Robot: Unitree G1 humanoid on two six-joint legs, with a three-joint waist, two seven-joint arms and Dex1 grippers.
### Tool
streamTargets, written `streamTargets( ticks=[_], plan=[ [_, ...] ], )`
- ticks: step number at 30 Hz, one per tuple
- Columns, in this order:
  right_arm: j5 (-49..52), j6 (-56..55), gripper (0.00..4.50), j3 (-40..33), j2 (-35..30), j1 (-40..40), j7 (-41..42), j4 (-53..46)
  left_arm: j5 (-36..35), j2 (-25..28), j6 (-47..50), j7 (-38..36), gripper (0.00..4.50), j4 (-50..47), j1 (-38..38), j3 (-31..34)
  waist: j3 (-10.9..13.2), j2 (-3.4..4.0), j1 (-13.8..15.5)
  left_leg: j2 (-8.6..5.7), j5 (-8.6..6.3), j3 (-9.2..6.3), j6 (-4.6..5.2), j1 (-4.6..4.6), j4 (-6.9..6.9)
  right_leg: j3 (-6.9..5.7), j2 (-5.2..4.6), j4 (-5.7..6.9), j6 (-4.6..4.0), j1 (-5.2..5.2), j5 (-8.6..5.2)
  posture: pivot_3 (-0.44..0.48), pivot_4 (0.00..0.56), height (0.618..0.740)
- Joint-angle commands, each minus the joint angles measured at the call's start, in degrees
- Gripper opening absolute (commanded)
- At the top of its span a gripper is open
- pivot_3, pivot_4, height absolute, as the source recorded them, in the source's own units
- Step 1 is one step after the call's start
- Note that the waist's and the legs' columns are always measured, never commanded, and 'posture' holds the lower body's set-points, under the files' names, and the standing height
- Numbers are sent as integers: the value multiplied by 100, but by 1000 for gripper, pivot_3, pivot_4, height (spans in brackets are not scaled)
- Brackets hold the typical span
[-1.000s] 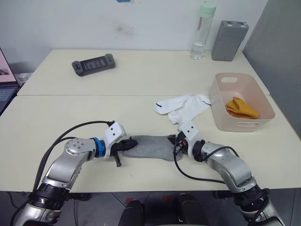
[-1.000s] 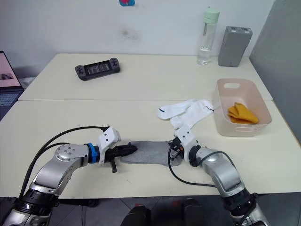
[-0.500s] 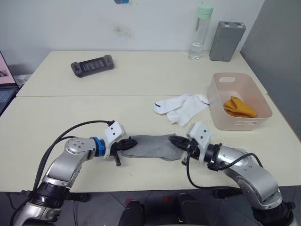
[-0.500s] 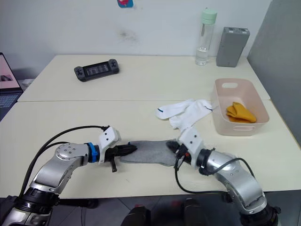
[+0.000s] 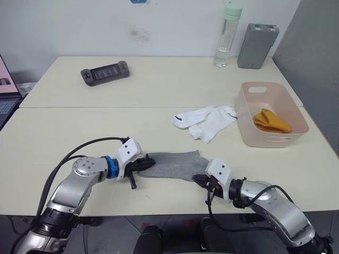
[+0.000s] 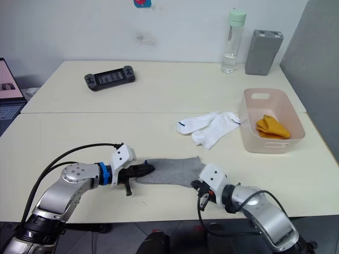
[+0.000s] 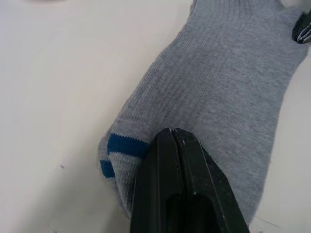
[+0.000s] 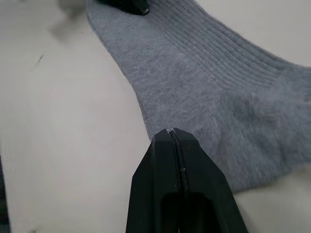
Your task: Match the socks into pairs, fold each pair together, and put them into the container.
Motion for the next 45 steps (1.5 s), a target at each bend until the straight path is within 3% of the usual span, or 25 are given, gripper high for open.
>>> streamTargets(
  ticks=[1,6,9,13,19,26,30,38,45],
  plan=[
    [349,150,26,-528,-5,-64,-55,-599,-94,120,-146,-194,0,-185,-133,151,1,-1,5,0,0,-1,0,0,0,0,0,0,1,0,0,0,150,740],
    [504,334,26,-783,-100,-31,-86,-839,-542,194,288,-570,0,-455,-503,216,3,-5,45,-1,0,-1,0,-4,1,-4,1,-1,0,-1,0,0,150,740],
    [613,494,26,-925,-2,-18,-252,-837,-109,204,114,-533,0,-244,-634,-151,3,-5,76,-2,0,0,0,-5,0,-2,1,-4,0,-1,0,0,150,740],
    [583,687,812,-1005,155,-43,-557,-652,395,76,-485,-521,0,471,-557,-505,3,-5,66,-1,0,5,0,-3,0,2,2,-4,-3,-2,1,0,150,740],
    [354,741,2844,-897,315,-11,-937,-332,524,129,-751,-594,0,765,-556,-497,3,-6,82,1,0,3,0,-3,0,1,3,-3,-5,-2,1,0,150,740],
    [-145,604,2844,-368,686,-211,-1268,554,477,88,-618,-560,0,626,-561,-482,3,-6,64,1,0,5,0,0,0,3,4,1,-5,-2,1,0,150,740],
    [-167,662,2844,-153,660,-288,-1089,552,439,106,-531,-543,0,437,-467,-448,2,-6,52,1,0,4,0,2,1,2,4,4,-3,-1,0,0,150,740],
    [-338,263,152,65,416,-168,-883,242,252,59,-141,-421,0,152,-601,-291,2,-6,54,1,0,2,0,0,0,0,4,2,-3,-1,-1,0,150,740],
    [245,504,68,-858,163,-76,-549,-153,120,-100,142,-539,0,-151,-887,-452,4,-6,88,-1,0,2,0,-6,2,0,3,0,-2,-2,0,0,150,740]
  ],
)
